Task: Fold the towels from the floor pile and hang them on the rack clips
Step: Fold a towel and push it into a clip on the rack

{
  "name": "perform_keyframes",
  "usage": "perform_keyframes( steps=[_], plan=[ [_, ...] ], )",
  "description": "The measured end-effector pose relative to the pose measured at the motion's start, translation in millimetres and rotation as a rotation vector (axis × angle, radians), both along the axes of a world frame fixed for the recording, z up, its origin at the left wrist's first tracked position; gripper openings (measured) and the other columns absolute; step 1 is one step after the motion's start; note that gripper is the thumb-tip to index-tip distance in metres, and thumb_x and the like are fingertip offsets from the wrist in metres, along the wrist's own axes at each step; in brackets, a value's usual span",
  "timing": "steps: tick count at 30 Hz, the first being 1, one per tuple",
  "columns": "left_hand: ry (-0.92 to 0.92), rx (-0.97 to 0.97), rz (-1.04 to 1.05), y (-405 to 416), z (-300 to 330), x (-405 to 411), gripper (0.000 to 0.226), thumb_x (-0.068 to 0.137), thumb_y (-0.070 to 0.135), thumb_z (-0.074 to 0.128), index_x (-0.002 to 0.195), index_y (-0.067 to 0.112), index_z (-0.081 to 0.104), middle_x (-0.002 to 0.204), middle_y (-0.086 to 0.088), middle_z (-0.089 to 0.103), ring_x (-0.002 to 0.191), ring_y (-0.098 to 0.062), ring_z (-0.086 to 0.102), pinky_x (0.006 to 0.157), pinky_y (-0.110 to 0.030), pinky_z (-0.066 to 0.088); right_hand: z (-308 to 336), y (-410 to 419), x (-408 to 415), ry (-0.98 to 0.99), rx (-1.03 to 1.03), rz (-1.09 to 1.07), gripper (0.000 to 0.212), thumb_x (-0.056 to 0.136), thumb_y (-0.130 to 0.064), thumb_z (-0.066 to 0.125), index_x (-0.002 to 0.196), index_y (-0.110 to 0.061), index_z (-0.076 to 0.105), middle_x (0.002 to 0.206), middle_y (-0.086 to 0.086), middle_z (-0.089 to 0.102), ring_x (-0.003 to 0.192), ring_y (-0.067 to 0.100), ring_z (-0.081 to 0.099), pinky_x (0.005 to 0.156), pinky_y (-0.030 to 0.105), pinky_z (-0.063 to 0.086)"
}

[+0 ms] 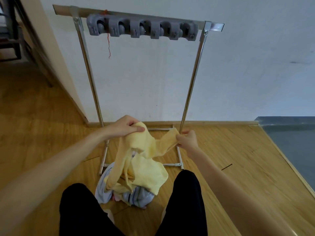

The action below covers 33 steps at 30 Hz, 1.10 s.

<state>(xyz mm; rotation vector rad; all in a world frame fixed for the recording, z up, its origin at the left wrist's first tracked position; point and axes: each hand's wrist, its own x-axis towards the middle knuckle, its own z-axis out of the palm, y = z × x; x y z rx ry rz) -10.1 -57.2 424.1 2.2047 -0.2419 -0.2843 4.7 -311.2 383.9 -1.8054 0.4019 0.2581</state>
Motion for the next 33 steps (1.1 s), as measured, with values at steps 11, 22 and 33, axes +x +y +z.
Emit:
perform_keyframes(
  steps=[11, 22, 33],
  plan=[
    [0.072, 0.219, -0.411, -26, 77, 4, 0.017, 0.087, 0.034, 0.067, 0.077, 0.021, 0.071, 0.067, 0.009, 0.062, 0.063, -0.005, 0.055, 0.058, -0.023, 0.041, 33, 27, -3, -0.292, 0.139, 0.791, 0.063, 0.07, 0.006, 0.047, 0.13, -0.012, 0.051, 0.13, 0.006, 0.057, 0.123, 0.018, 0.052, 0.102, 0.039, 0.045],
    [0.074, 0.252, -0.324, -25, 66, 14, 0.022, 0.082, 0.04, 0.071, 0.072, 0.021, 0.072, 0.063, 0.01, 0.063, 0.06, -0.005, 0.056, 0.055, -0.019, 0.04, 45, 4, 3, -0.279, 0.144, 0.831, 0.031, 0.084, -0.018, 0.071, 0.082, 0.007, 0.054, 0.081, 0.017, 0.058, 0.075, 0.021, 0.058, 0.067, 0.028, 0.05],
    [0.087, 0.047, -0.286, -8, 61, 35, 0.027, 0.087, 0.024, 0.066, 0.109, 0.024, 0.052, 0.101, -0.007, 0.067, 0.089, -0.022, 0.065, 0.075, -0.03, 0.053, 47, -63, 45, -0.484, 0.021, 0.517, 0.016, 0.084, -0.002, 0.066, 0.079, -0.007, 0.052, 0.074, -0.001, 0.055, 0.069, 0.009, 0.052, 0.066, 0.026, 0.044]
  ],
)
